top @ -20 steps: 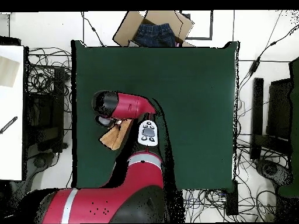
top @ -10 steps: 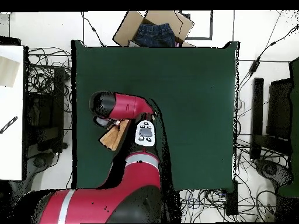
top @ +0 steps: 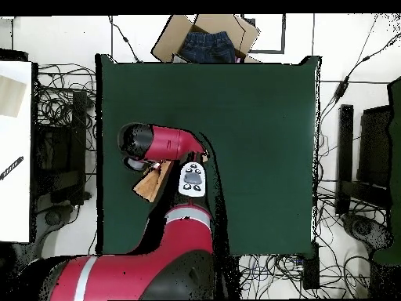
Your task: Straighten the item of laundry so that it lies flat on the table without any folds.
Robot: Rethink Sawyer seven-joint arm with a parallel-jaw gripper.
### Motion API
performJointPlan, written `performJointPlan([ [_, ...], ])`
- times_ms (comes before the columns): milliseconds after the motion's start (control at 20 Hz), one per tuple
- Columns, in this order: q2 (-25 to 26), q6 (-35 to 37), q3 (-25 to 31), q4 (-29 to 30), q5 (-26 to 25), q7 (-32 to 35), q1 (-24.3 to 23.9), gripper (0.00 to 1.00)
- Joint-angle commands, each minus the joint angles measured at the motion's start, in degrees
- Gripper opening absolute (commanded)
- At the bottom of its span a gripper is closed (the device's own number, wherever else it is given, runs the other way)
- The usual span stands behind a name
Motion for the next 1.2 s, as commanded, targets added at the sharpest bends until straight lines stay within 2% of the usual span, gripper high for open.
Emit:
performJointPlan([
  [50, -2.2, 4.5, 0.6, 3.4, -1.1, 7.3, 1.1, 0.00],
  [800, -9.0, 2.2, -0.2, 10.2, -1.7, 6.8, 1.3, 0.00],
  [1200, -13.2, 8.7, -0.7, 10.6, -0.8, 7.3, 0.2, 0.00],
])
